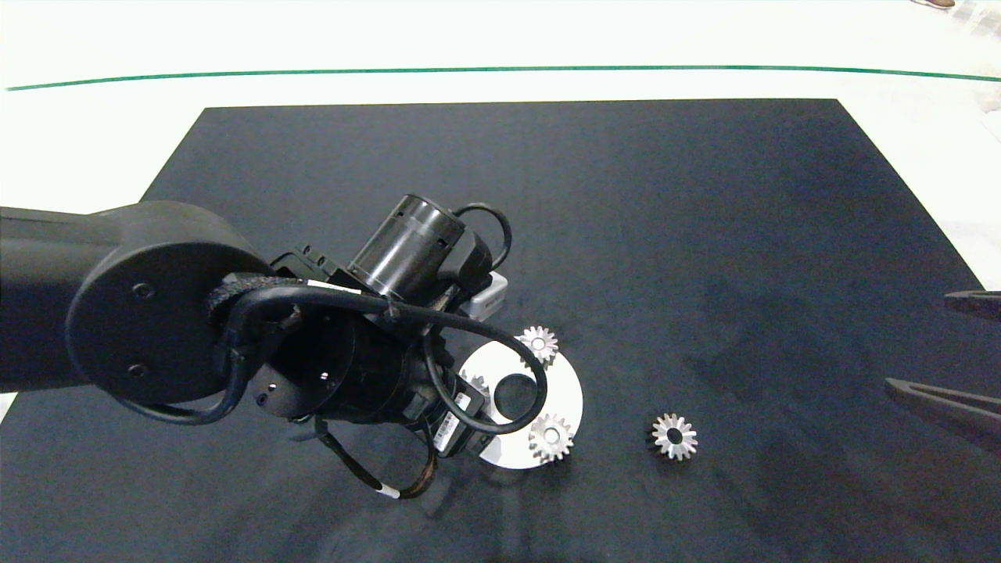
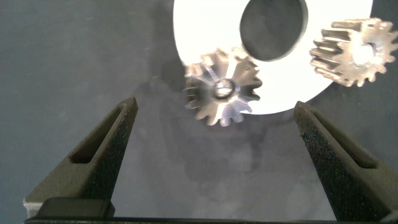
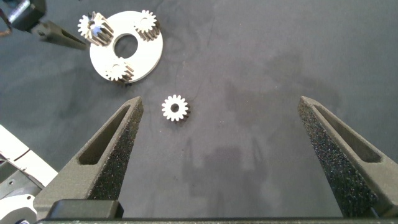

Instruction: Remove an incorrectly installed larger gear and replace it with the correct smaller gear

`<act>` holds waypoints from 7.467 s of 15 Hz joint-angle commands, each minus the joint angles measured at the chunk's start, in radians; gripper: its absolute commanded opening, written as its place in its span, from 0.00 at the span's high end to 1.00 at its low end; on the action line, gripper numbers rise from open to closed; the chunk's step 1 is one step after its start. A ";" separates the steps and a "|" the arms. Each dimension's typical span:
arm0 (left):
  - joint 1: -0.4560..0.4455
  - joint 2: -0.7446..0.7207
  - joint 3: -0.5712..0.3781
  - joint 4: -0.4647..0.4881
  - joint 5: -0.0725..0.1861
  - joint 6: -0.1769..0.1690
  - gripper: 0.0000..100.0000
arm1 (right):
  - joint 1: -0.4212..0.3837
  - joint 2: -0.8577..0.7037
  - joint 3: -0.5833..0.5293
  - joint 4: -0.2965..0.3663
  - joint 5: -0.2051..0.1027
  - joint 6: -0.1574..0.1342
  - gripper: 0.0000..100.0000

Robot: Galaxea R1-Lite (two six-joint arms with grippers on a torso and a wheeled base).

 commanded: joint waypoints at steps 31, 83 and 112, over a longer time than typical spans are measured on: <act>0.018 0.098 -0.043 -0.015 0.005 0.011 0.40 | 0.000 0.012 0.008 0.001 0.015 -0.001 0.00; 0.003 -0.101 0.110 -0.222 0.005 -0.124 0.00 | 0.014 0.013 0.028 0.001 0.026 -0.004 0.00; 0.003 -0.034 0.287 -0.433 0.048 -0.214 0.00 | 0.023 0.015 0.044 0.001 0.026 -0.018 0.00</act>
